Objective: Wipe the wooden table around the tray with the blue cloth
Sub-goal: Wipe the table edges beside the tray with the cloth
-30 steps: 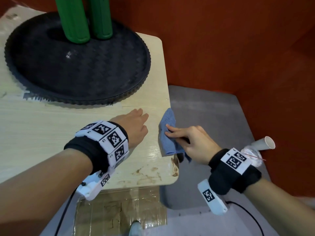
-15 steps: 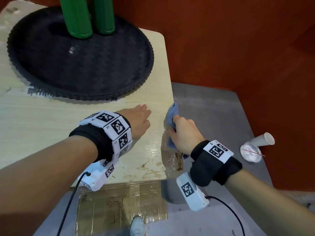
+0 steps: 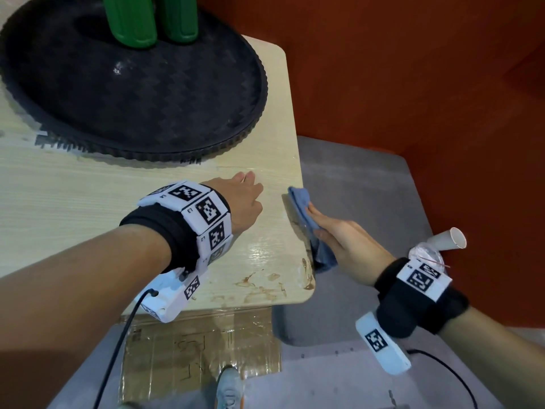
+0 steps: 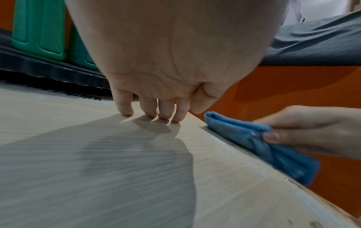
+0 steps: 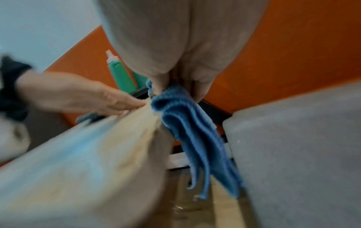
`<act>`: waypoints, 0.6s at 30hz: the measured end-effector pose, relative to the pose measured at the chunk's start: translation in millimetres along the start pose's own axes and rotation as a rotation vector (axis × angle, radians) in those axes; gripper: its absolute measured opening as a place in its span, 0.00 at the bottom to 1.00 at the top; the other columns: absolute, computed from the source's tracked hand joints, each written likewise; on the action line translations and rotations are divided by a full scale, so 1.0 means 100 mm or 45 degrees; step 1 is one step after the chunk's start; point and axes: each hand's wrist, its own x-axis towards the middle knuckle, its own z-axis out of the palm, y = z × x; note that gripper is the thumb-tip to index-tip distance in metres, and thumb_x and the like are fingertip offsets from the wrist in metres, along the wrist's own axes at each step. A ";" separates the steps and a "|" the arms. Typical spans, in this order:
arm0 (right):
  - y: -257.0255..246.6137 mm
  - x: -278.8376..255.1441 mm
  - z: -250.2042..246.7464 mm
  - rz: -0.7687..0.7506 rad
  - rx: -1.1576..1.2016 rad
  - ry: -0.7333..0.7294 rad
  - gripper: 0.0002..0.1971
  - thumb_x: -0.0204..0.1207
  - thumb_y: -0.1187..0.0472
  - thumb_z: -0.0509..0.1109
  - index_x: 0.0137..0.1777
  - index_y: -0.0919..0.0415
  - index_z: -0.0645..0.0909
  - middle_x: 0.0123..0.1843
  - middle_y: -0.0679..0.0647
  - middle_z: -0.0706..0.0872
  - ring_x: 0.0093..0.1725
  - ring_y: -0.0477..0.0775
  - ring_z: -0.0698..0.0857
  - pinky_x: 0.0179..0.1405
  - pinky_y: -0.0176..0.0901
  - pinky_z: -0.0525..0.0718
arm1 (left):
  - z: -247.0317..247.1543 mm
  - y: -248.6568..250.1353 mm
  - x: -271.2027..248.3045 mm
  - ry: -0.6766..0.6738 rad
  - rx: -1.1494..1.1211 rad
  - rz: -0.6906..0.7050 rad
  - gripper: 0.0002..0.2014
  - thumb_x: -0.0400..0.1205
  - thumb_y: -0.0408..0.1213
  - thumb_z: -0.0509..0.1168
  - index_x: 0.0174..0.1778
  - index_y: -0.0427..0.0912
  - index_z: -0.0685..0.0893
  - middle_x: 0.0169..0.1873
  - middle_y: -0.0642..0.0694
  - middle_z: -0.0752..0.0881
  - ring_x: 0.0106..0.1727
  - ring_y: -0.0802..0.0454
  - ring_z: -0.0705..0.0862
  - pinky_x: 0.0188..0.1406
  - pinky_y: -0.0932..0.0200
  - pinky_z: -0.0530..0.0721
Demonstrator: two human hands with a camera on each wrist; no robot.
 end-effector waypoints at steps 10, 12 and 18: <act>-0.10 0.17 0.06 -0.212 -0.240 -0.058 0.24 0.87 0.64 0.53 0.82 0.54 0.59 0.82 0.40 0.57 0.82 0.36 0.51 0.72 0.16 0.48 | 0.02 -0.06 0.01 -0.005 -0.030 0.035 0.24 0.88 0.36 0.42 0.83 0.41 0.52 0.84 0.45 0.42 0.85 0.49 0.45 0.82 0.46 0.54; -0.07 0.09 0.03 -0.247 -0.250 -0.084 0.23 0.87 0.66 0.54 0.82 0.55 0.62 0.81 0.39 0.59 0.81 0.33 0.52 0.73 0.17 0.50 | 0.01 -0.05 0.00 -0.022 -0.010 0.042 0.25 0.89 0.36 0.42 0.83 0.40 0.50 0.84 0.44 0.41 0.85 0.49 0.43 0.82 0.47 0.52; -0.12 0.18 0.02 -0.245 -0.244 -0.038 0.23 0.86 0.68 0.54 0.80 0.58 0.64 0.80 0.39 0.59 0.82 0.39 0.54 0.73 0.16 0.50 | 0.04 -0.04 -0.01 0.007 0.066 0.045 0.25 0.88 0.34 0.43 0.83 0.39 0.50 0.84 0.43 0.42 0.85 0.49 0.44 0.82 0.46 0.54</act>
